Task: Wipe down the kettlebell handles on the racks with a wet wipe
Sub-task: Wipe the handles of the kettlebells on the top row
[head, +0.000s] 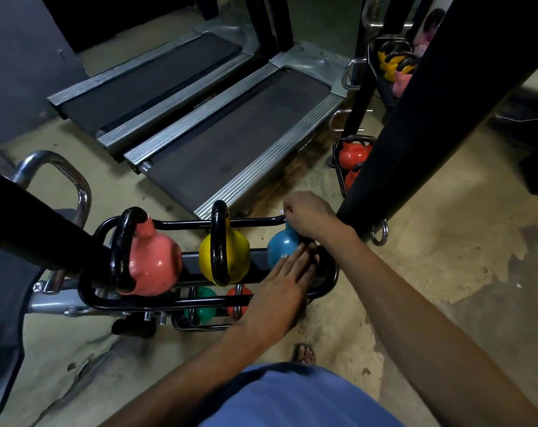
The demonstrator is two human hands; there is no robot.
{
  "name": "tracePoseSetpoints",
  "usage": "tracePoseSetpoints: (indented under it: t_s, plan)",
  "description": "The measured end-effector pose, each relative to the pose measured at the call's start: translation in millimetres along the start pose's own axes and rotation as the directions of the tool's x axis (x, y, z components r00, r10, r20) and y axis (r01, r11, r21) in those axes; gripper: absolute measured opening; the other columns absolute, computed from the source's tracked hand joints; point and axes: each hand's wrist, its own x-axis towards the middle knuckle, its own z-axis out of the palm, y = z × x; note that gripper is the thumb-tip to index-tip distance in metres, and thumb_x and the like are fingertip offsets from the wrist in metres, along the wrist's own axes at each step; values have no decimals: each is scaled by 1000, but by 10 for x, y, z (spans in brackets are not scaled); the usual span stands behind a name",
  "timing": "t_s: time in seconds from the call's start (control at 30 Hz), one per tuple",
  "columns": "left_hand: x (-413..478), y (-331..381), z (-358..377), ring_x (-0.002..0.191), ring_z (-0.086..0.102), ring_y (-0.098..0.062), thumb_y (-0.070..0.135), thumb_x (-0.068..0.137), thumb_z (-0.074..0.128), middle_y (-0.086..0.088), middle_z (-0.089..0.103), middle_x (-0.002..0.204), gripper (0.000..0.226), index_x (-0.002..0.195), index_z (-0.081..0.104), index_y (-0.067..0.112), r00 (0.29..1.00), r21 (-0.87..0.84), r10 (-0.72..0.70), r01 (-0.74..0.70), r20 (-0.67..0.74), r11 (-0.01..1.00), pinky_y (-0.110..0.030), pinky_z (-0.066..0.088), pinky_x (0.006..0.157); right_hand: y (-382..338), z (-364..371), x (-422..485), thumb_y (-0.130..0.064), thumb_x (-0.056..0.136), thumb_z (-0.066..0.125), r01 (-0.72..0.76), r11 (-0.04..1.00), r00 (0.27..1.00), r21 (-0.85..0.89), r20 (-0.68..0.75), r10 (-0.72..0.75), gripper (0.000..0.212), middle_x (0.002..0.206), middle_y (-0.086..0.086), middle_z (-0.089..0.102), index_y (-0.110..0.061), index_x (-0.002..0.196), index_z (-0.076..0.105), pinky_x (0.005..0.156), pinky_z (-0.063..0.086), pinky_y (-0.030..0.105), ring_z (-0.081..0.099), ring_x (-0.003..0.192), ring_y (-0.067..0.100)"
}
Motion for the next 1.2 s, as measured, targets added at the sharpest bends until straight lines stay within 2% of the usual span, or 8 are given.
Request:
tracePoseSetpoints:
  t_s: [0.2, 0.4, 0.53, 0.6, 0.67, 0.97, 1.1, 1.2]
  plan:
    - [29, -2, -27, 155, -7, -20, 23, 94, 60, -6, -2, 169, 84, 160, 10, 13, 1000, -41, -9, 9, 1, 999, -42, 13, 126, -149, -245, -111, -20, 95, 61, 158, 925, 986, -344, 96, -133, 17, 95, 9, 61, -11, 107, 69, 72, 45, 35, 62, 89, 31]
    - [14, 23, -60, 155, 0, -23, 18, 93, 62, -12, 12, 167, 76, 158, 23, 11, 1000, -10, -14, 14, 7, 1000, -40, 2, 126, -15, 226, -456, -21, 102, 51, -50, 952, 909, 302, -381, 168, 28, 110, 2, 73, -19, 121, 71, 83, 53, 30, 69, 97, 21]
    - [8, 2, -39, 154, -9, -16, 12, 90, 62, -6, 5, 168, 81, 159, 19, 15, 1000, -62, -20, 18, -20, 998, -39, 8, 126, 33, 590, -749, -28, 99, 51, -172, 339, 816, 925, -58, 575, 25, 95, 9, 74, -15, 101, 73, 82, 56, 36, 71, 90, 26]
    - [14, -11, -43, 154, -9, -14, 13, 90, 62, -2, 1, 169, 85, 160, 15, 17, 999, -84, -25, 23, -21, 996, -37, 8, 126, 60, 524, -556, -28, 100, 48, -238, -306, 816, 922, 361, 452, 36, 94, 21, 75, 0, 107, 70, 84, 62, 49, 75, 81, 31]
    - [22, -15, -60, 154, -8, -14, 15, 90, 61, -1, -1, 169, 86, 160, 13, 18, 1000, -81, -18, 17, -7, 997, -38, 10, 126, 113, 416, -423, -24, 104, 41, -288, -524, 824, 801, 486, 290, 44, 93, 25, 75, 12, 115, 64, 78, 63, 45, 76, 78, 32]
    - [-29, -2, -61, 155, -3, -20, 16, 91, 65, -9, 13, 167, 78, 158, 24, 14, 1000, -34, 12, -12, -8, 999, -36, -2, 123, 17, 521, -588, -26, 104, 55, 40, 547, 808, 836, -349, 475, 22, 116, -9, 73, -25, 115, 74, 89, 51, 18, 65, 108, 5]
    - [-144, 11, -13, 154, 7, -24, 20, 91, 64, -14, 19, 165, 74, 156, 29, 9, 1000, 8, 24, -24, -5, 1000, -38, 1, 124, 31, 330, -426, -14, 97, 53, 171, 980, 898, 98, -425, -114, 22, 120, 5, 65, -9, 110, 69, 91, 54, 31, 64, 109, 20]
    - [-149, -11, 18, 155, 6, -26, 22, 91, 64, -14, 18, 165, 78, 157, 25, 9, 999, 20, 43, -43, 3, 999, -41, 10, 126, -97, 70, -355, -18, 99, 51, 214, 871, 958, -442, -79, -276, 22, 116, 9, 62, -11, 111, 67, 73, 44, 34, 63, 101, 26]
